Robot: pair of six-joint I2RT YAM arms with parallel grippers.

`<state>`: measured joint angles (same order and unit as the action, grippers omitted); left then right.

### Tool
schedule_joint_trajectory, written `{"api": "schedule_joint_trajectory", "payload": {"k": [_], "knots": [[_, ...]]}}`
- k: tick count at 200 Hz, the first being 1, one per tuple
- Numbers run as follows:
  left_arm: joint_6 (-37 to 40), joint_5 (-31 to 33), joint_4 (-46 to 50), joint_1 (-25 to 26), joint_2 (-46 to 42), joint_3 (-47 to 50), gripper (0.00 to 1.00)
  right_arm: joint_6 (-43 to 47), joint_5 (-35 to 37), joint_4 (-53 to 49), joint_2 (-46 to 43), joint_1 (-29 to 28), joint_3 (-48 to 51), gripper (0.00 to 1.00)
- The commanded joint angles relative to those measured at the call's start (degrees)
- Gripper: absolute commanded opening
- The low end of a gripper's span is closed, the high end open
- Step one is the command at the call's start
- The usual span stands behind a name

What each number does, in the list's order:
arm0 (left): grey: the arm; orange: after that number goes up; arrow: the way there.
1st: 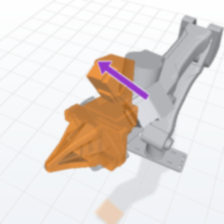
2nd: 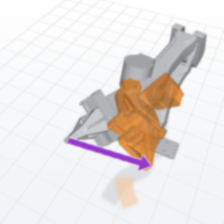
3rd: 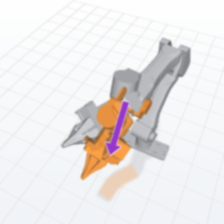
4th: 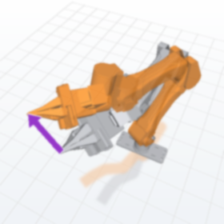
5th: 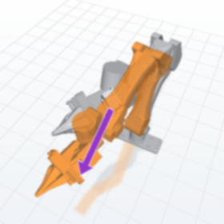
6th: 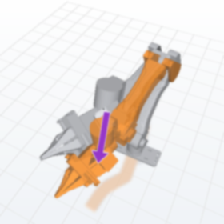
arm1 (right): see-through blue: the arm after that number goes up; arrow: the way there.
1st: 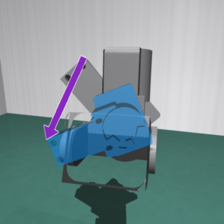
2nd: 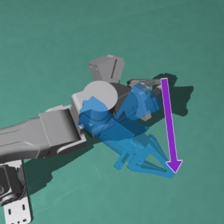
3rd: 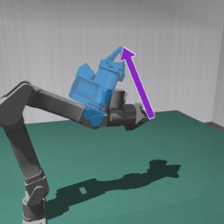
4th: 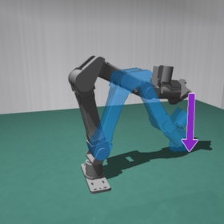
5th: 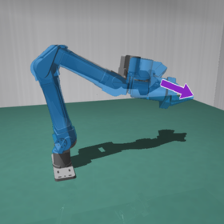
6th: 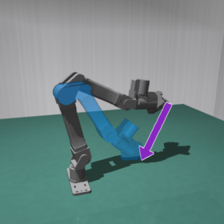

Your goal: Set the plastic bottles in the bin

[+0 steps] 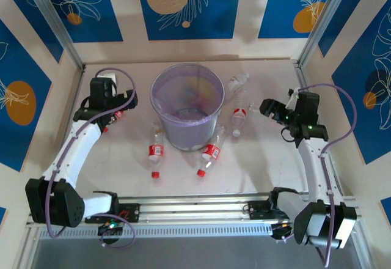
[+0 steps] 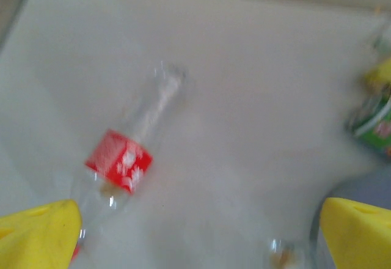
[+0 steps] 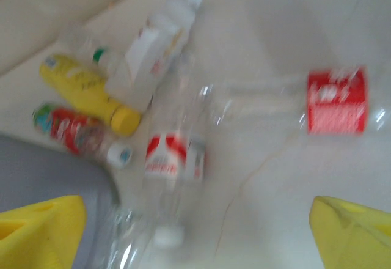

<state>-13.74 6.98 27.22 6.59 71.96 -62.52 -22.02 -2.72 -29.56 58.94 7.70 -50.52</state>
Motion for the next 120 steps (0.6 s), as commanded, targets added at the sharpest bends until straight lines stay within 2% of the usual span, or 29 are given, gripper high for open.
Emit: {"api": "schedule_joint_trajectory", "payload": {"k": [1, 15, 36, 69, 97, 120], "knots": [[2.9, 2.8, 15.4, -1.0, 1.4, -4.4, 1.0, -3.7, -7.2, -11.5, 1.9, -1.8, -3.6, 0.93], [6.4, 4.7, 14.6, -3.6, 3.7, -6.5, 1.0, -3.3, -9.1, -12.9, 4.2, -2.7, -5.8, 0.93], [8.7, -0.6, 11.8, -7.9, 10.5, -10.2, 1.0, -2.6, -10.8, -15.9, 8.0, -3.3, -9.8, 0.94], [12.7, -7.2, 8.6, -10.0, 19.7, -11.4, 1.0, -1.4, -12.6, -20.7, 7.5, -2.7, -12.1, 0.94], [15.0, -11.8, 7.9, -11.5, 26.8, -14.4, 1.0, -1.7, -17.7, -22.1, 6.0, 0.0, -12.1, 0.92], [16.7, -14.1, 9.1, -11.9, 31.5, -17.7, 1.0, -1.3, -17.4, -23.0, 5.6, 0.2, -12.8, 0.92]]}}
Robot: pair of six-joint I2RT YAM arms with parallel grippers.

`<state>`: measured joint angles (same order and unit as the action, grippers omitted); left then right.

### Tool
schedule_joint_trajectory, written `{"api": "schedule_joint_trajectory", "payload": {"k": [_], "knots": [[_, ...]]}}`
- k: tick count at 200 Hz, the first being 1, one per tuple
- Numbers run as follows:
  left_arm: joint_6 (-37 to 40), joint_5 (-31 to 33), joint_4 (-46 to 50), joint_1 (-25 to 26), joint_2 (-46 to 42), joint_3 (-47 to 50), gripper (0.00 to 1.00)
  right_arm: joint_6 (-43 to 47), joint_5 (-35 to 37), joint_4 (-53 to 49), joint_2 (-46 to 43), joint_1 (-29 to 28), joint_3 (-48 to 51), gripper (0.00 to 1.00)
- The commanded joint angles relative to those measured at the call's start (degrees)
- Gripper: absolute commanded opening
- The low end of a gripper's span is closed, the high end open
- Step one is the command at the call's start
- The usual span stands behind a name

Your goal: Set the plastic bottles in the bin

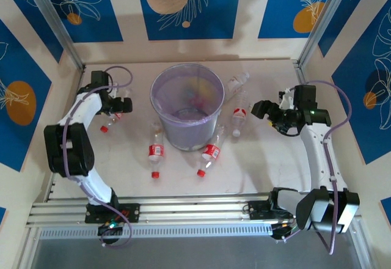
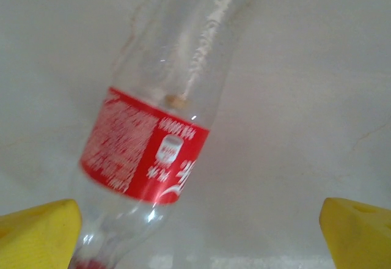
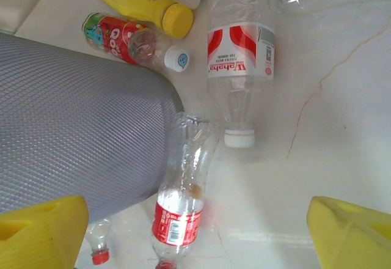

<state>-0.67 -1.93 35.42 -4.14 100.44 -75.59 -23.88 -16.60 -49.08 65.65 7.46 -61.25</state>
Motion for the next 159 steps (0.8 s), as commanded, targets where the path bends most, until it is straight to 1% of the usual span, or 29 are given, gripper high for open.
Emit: {"api": "schedule_joint_trajectory", "payload": {"k": [1, 15, 37, 63, 87, 107, 127, 159], "knots": [[3.7, -5.0, 0.9, -1.1, 3.2, -4.8, 1.0, 0.5, -3.5, -3.5, -1.2, 0.4, -2.1, 0.92], [4.4, -2.6, 1.4, -1.3, 5.3, -6.0, 1.0, 0.2, -3.6, -3.3, -1.9, 0.6, -1.6, 0.92], [5.2, -0.7, 1.8, -1.6, 7.9, -7.4, 1.0, -0.2, -3.7, -3.0, -2.7, 0.8, -1.0, 0.92], [5.3, 0.0, 2.3, -1.8, 10.6, -8.8, 1.0, -0.8, -3.6, -2.1, -3.2, 0.8, -0.3, 0.92], [3.6, 1.0, 2.8, -1.8, 12.1, -8.8, 1.0, -1.6, -4.4, -1.1, -3.1, 0.7, 0.2, 0.91], [2.1, 1.3, 2.8, -1.8, 11.7, -7.6, 0.92, -1.8, -5.4, -1.0, -3.1, 0.5, 0.1, 0.91], [1.4, 0.6, 2.8, -1.7, 11.4, -6.6, 0.87, -2.0, -5.7, -0.7, -3.1, 0.5, -0.2, 0.91], [0.8, 0.5, 2.3, -1.8, 12.2, -5.5, 0.84, -3.1, -6.2, 0.8, -3.2, 0.3, 0.0, 0.91]]}}
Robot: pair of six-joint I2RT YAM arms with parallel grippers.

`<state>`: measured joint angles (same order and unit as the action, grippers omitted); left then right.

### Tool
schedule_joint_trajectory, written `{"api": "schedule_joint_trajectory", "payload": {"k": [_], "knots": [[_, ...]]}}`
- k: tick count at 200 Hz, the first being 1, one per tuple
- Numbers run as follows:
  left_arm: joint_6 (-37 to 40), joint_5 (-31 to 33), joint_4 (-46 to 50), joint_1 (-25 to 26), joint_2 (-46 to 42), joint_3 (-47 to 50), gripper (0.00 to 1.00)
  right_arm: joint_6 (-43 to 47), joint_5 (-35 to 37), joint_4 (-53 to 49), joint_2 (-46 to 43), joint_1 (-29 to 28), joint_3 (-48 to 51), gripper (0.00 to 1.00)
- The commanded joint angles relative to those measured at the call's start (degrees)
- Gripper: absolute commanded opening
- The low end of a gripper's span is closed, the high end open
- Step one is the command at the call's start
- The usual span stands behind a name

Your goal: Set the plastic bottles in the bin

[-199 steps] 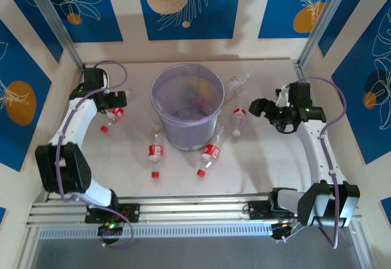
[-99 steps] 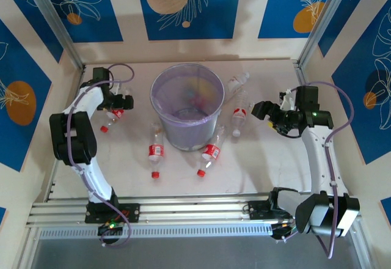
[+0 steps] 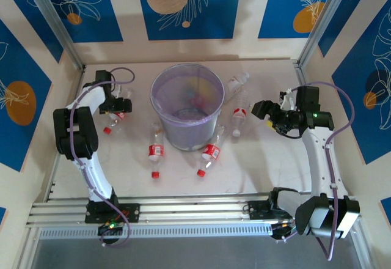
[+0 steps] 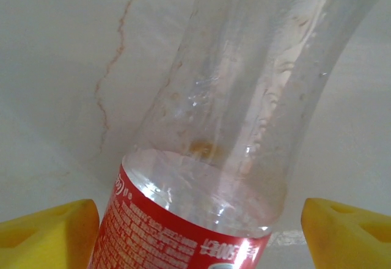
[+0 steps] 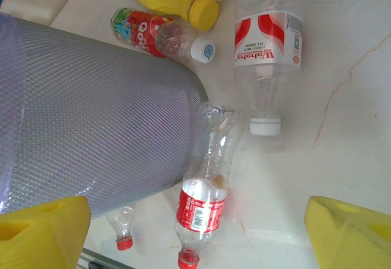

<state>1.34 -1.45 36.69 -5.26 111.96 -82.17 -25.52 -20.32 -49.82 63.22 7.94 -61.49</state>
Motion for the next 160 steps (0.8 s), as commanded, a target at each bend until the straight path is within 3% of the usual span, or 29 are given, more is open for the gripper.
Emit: {"api": "schedule_joint_trajectory", "payload": {"k": [1, 93, 160], "knots": [[-1.2, 0.0, 1.0, -0.6, 0.6, 1.1, 0.83, -1.4, -2.4, 1.6, -0.7, -0.2, 0.2, 0.91], [-2.8, 0.0, 0.4, -0.6, 0.0, 1.6, 0.6, -2.6, -2.1, 3.4, -2.4, -0.7, 3.5, 0.9], [-6.4, -4.2, -0.7, -0.7, -8.0, 1.1, 0.57, -3.6, -6.3, 7.2, -2.8, -3.1, 4.1, 0.86]]}}
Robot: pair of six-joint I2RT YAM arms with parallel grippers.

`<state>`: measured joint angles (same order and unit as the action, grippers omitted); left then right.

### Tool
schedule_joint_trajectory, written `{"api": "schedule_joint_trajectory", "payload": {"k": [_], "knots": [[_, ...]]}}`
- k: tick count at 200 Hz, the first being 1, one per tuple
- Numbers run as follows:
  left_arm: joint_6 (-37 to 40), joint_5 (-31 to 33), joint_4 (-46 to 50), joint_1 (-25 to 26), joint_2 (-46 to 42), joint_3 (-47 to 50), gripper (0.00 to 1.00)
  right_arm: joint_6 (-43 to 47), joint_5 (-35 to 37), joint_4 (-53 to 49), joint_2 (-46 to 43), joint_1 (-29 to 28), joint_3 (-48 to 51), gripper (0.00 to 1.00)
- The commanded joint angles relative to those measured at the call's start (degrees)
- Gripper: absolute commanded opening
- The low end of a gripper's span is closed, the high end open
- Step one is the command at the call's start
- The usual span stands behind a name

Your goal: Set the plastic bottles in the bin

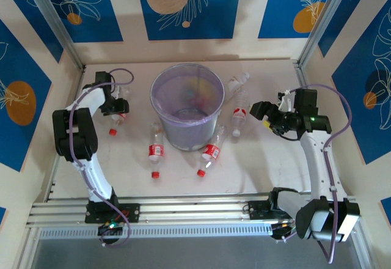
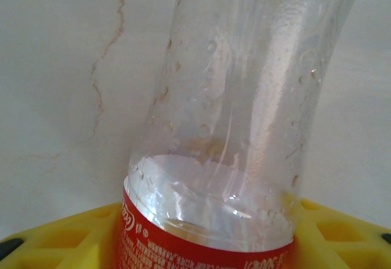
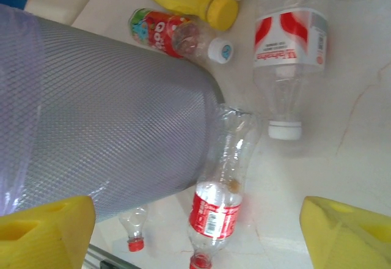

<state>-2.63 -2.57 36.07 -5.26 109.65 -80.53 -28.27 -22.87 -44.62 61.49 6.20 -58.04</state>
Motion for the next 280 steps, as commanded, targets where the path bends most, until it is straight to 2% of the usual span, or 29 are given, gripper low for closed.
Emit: {"api": "schedule_joint_trajectory", "payload": {"k": [1, 56, 71, 92, 115, 136, 180, 198, 223, 244, 280], "knots": [[-2.5, -3.1, 0.0, -0.7, -6.0, -0.6, 0.57, -0.9, -3.7, 2.1, -1.0, -1.5, 0.6, 0.86], [-5.9, -7.0, 2.3, -0.6, -18.6, -6.7, 0.53, -2.5, -2.4, 3.7, 0.1, -3.1, 1.4, 0.84], [-8.7, -13.4, 0.1, -0.5, -24.1, -8.3, 0.51, -3.7, -0.7, 4.3, 0.5, -2.8, 1.9, 0.83], [-17.2, -25.2, -7.7, -0.3, -30.6, -10.5, 0.47, -6.2, 0.1, 7.1, 1.7, -2.6, 3.5, 0.81], [-26.4, -29.9, -16.5, 2.4, -34.9, -13.5, 0.4, -8.3, -0.4, 11.0, 2.4, -2.9, 5.3, 0.8], [-32.4, -29.8, -24.2, 8.4, -36.8, -13.6, 0.35, -9.0, -0.3, 12.7, 3.1, -3.3, 6.0, 0.8], [-30.8, -26.3, -27.4, 25.2, -33.0, -14.6, 0.28, -8.3, 0.2, 12.3, 3.5, -4.2, 5.6, 0.8], [-28.7, -24.4, -25.2, 29.9, -30.0, -14.4, 0.24, -8.1, 0.3, 12.0, 3.4, -4.2, 5.4, 0.8], [-25.6, -20.8, -21.2, 34.1, -27.4, -13.2, 0.16, -7.7, 0.6, 11.3, 2.9, -4.1, 5.4, 0.8], [-23.5, -18.7, -18.2, 36.8, -26.0, -12.0, 0.14, -7.5, 0.9, 10.9, 2.8, -3.9, 5.7, 0.8], [-21.3, -14.3, -13.6, 38.6, -26.0, -8.4, 0.06, -7.5, 0.9, 11.4, 3.1, -3.8, 6.1, 0.8]]}}
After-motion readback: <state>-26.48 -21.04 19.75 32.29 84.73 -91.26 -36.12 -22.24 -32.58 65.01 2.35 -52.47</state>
